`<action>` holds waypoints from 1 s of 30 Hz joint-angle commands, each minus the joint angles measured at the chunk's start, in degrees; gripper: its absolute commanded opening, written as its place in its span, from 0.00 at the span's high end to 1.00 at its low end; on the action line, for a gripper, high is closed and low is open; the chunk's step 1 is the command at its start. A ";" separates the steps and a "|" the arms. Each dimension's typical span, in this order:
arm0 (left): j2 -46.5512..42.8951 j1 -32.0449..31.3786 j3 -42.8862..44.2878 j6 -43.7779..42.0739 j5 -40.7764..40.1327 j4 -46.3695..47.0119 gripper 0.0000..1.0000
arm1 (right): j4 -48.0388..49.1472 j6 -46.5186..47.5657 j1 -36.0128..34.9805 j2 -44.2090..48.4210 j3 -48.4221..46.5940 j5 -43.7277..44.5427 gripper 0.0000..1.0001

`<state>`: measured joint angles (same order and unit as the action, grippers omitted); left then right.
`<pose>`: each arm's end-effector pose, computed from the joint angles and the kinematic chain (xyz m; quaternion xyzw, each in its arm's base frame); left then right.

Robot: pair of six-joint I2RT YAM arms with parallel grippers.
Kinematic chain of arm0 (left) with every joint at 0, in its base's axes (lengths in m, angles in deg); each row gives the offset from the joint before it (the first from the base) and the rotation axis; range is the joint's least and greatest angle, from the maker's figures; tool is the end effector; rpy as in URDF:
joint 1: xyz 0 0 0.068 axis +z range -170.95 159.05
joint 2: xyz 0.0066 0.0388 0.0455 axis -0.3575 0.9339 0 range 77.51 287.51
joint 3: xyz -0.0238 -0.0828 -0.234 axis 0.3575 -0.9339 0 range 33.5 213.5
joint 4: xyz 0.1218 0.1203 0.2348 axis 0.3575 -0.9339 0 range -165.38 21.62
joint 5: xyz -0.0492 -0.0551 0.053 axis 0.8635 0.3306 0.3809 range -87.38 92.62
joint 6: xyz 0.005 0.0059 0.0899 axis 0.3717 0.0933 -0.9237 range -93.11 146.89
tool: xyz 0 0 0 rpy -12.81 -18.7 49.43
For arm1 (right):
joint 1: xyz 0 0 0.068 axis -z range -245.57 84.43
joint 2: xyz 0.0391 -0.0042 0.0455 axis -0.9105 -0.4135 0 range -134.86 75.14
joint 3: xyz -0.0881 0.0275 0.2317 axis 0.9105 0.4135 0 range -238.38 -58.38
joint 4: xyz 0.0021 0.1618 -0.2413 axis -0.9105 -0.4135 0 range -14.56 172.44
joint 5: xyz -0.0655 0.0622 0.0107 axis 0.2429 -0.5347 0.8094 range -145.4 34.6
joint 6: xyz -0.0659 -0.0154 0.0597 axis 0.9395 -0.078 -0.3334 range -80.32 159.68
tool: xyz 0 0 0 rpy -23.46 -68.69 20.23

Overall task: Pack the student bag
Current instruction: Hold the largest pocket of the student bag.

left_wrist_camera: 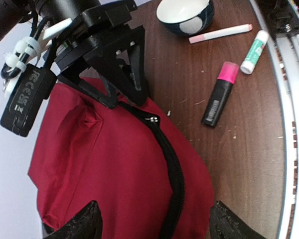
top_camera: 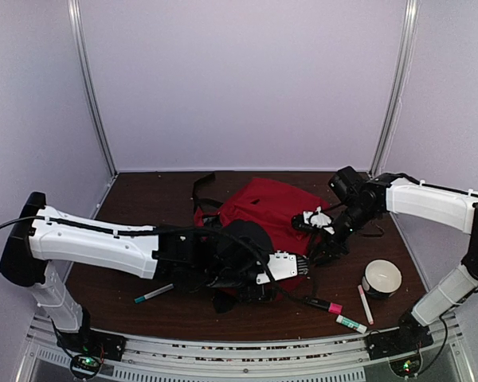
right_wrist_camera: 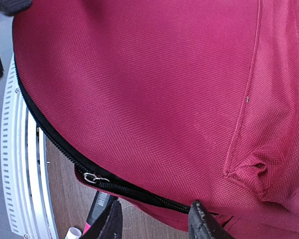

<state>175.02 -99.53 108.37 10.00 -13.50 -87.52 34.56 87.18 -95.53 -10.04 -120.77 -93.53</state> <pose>0.1095 -0.4288 0.1993 0.6303 0.6502 -0.0975 0.4129 0.2549 0.2042 0.1711 -0.6257 0.6926 0.2940 0.2059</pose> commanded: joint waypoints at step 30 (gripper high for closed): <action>-3.37 5.25 -13.01 17.26 -13.86 23.77 1.00 | 9.32 -3.47 -1.94 6.99 2.98 0.01 0.62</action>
<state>172.38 -94.62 97.36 20.06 -30.57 -69.51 36.68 86.24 -95.90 -3.16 -116.23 -94.65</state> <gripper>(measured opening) 0.020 0.363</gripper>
